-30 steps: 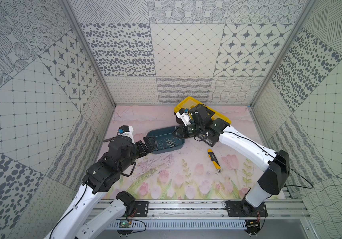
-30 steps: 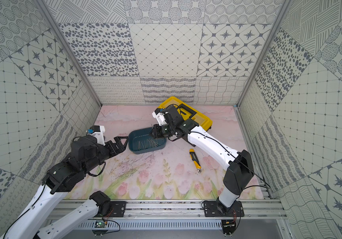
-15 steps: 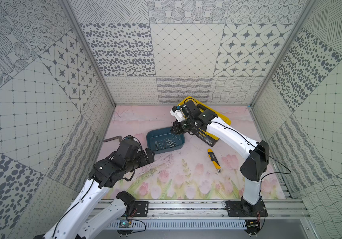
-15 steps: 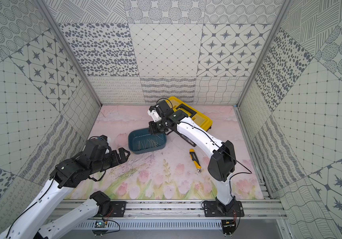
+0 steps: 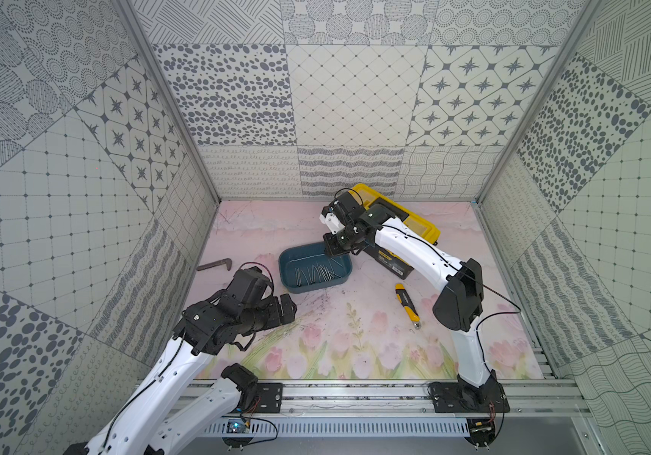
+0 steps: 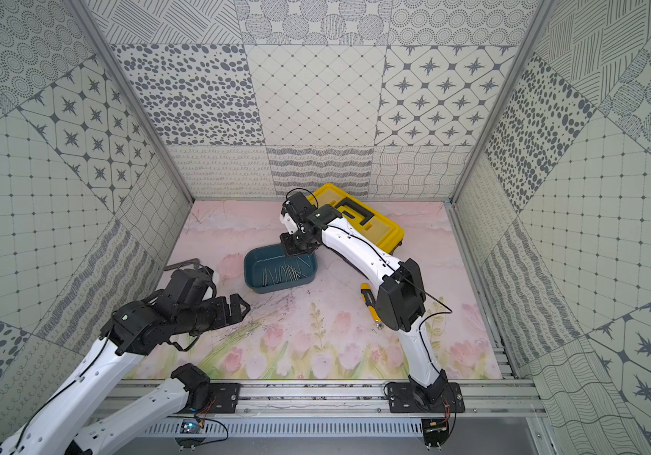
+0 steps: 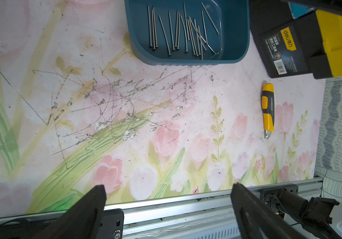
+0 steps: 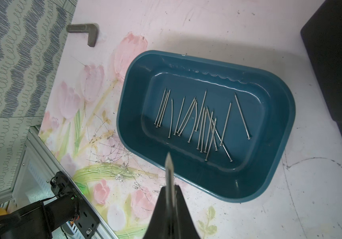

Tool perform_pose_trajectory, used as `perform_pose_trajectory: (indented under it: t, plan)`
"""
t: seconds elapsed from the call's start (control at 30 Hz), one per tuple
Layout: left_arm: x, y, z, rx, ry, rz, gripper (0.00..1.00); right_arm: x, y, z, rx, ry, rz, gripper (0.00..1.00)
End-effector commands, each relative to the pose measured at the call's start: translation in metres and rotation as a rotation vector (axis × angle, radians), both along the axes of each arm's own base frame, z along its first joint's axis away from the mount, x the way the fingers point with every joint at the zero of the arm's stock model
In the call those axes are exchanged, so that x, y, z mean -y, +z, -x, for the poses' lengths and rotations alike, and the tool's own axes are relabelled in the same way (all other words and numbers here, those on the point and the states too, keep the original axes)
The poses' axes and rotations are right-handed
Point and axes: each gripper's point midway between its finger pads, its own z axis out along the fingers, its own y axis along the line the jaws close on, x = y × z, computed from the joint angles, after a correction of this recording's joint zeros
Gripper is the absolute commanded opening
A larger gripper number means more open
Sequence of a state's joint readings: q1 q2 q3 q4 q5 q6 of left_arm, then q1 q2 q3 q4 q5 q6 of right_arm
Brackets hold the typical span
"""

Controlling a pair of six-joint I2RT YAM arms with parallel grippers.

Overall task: Put the nails on the desktop into the storage box
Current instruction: Place the nail in the storage box.

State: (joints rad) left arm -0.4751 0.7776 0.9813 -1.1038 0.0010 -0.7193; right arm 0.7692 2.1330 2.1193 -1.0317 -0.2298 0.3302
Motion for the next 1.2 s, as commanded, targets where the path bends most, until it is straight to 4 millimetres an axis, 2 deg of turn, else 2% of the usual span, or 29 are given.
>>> perform_pose_trajectory:
  t: [0.0, 0.33, 0.5, 0.77, 0.87, 0.93, 1.07, 1.13, 1.17]
  plan:
    - [-0.003, -0.004, 0.017, -0.047, -0.058, -0.017, 1.00, -0.005, -0.013, -0.003, 0.013, 0.018, 0.044, 0.00]
    - [-0.009, 0.000, 0.025, -0.014, -0.072, -0.032, 0.99, -0.009, -0.071, -0.009, -0.037, 0.013, 0.148, 0.00]
    - [-0.015, 0.003, 0.021, 0.010, -0.060, -0.063, 0.99, -0.007, -0.090, -0.010, -0.054, -0.004, 0.184, 0.01]
    - [-0.018, 0.011, 0.012, 0.050, -0.040, -0.083, 0.99, -0.007, -0.104, -0.013, -0.065, -0.011, 0.207, 0.15]
    - [-0.020, 0.016, 0.009, 0.072, -0.032, -0.089, 1.00, -0.006, -0.107, -0.012, -0.073, -0.018, 0.210, 0.28]
    - [-0.021, 0.018, 0.007, 0.081, -0.025, -0.096, 1.00, -0.005, -0.108, -0.011, -0.078, -0.017, 0.211, 0.38]
    - [-0.027, 0.017, 0.004, 0.093, 0.004, -0.119, 0.99, -0.003, -0.092, -0.012, -0.058, -0.028, 0.200, 0.40]
    - [-0.030, 0.018, 0.000, 0.111, 0.022, -0.131, 0.99, -0.004, -0.065, -0.012, -0.020, -0.035, 0.162, 0.39]
    - [-0.032, 0.019, -0.003, 0.131, 0.030, -0.142, 1.00, -0.005, -0.040, -0.012, 0.015, -0.033, 0.126, 0.40]
